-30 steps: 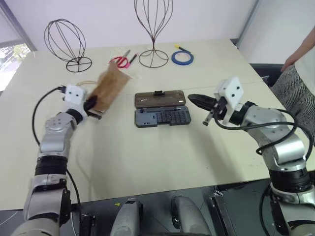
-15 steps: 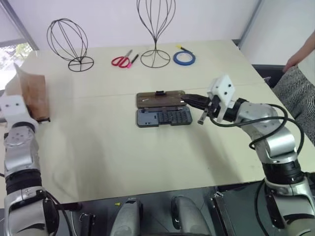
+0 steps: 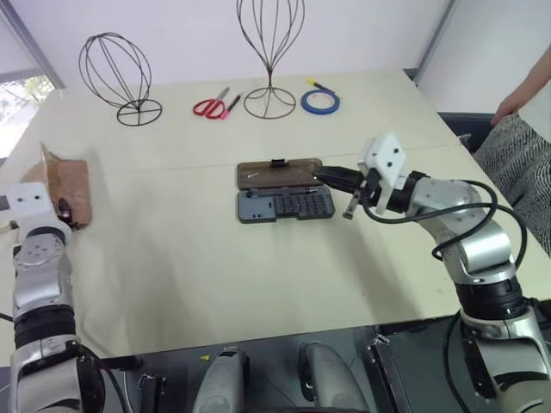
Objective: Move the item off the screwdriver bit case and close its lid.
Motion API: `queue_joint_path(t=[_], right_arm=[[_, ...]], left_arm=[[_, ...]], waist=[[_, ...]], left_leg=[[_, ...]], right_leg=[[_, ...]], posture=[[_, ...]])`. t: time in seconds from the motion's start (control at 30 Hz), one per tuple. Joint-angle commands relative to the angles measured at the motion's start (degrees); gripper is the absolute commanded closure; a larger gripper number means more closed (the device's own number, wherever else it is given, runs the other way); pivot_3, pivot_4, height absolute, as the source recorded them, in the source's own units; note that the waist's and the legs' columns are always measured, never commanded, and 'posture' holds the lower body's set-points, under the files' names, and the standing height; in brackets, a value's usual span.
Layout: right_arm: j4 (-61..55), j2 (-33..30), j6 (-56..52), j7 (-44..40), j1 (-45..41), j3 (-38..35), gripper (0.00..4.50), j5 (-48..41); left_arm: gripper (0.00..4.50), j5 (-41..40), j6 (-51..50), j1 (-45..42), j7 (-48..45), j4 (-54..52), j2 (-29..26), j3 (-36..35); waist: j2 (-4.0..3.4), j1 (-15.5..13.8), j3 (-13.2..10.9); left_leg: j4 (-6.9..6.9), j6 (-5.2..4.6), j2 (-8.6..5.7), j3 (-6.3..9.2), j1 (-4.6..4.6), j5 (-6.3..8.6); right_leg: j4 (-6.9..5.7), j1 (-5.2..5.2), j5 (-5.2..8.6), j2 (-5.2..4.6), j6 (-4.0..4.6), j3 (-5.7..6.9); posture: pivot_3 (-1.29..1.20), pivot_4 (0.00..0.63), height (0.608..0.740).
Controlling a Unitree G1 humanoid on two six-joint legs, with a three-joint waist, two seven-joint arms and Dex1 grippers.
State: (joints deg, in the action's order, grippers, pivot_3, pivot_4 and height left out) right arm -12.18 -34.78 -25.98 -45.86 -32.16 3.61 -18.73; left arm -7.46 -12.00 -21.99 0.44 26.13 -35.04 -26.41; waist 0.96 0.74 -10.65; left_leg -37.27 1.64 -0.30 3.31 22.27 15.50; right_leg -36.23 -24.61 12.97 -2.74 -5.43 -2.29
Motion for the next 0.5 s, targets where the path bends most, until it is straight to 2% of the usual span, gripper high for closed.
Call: queue_joint_path(t=[0.03, 0.1, 0.2, 0.3, 0.5], right_arm=[[-2.29, 0.06, 0.22, 0.71, 0.27, -1.37, 4.5, -0.17], [-2.36, -0.02, 0.35, 0.87, 0.69, -1.46, 4.5, -0.22], [-2.18, -0.22, 0.39, 1.02, 1.16, -1.92, 4.5, -0.4], [-1.66, -0.1, 0.43, 0.93, 1.25, -2.19, 4.5, -0.77], [7.36, 0.34, 3.39, 0.84, -3.79, -1.09, 4.5, 2.29]], left_arm=[[0.03, 0.53, 0.53, 0.93, 0.73, -5.38, -1.37, -1.04], [0.03, 0.26, 0.92, 1.87, 1.04, -9.64, -1.24, -1.8], [0.03, -5.85, 2.87, 1.27, -2.3, -20.88, -0.52, -4.62], [0.03, -11.13, -0.2, -0.39, -6.12, -30.86, -1.55, -5.03], [0.03, -15.62, -6.0, -7.62, -12.24, -35.04, -1.69, 1.31]], waist=[[0.0, 0.0, 0.0], [0.0, 0.02, 0.0], [0.06, -0.05, -0.03], [0.07, -0.18, -0.02], [0.03, 0.07, -0.01]], left_leg=[[0.0, 0.0, 0.0, 0.0, 0.0, 0.0], [0.0, 0.0, 0.01, -0.02, 0.0, 0.0], [0.0, 0.01, 0.05, 0.0, 0.01, 0.0], [-0.01, 0.04, 0.08, 0.03, 0.04, -0.01], [-0.02, 0.06, -0.13, -0.08, -0.04, -0.03]], right_leg=[[0.0, 0.0, 0.0, -0.01, 0.0, 0.0], [0.0, 0.0, 0.0, -0.03, 0.0, -0.01], [0.0, 0.0, 0.0, -0.05, 0.0, -0.01], [0.0, 0.0, -0.01, -0.15, 0.0, 0.01], [0.02, 0.05, -0.03, -0.11, -0.04, -0.02]], posture=[[0.0, 0.15, 0.74], [0.0, 0.15, 0.74], [0.0, 0.15, 0.74], [0.0, 0.15, 0.74], [0.0, 0.15, 0.74]])
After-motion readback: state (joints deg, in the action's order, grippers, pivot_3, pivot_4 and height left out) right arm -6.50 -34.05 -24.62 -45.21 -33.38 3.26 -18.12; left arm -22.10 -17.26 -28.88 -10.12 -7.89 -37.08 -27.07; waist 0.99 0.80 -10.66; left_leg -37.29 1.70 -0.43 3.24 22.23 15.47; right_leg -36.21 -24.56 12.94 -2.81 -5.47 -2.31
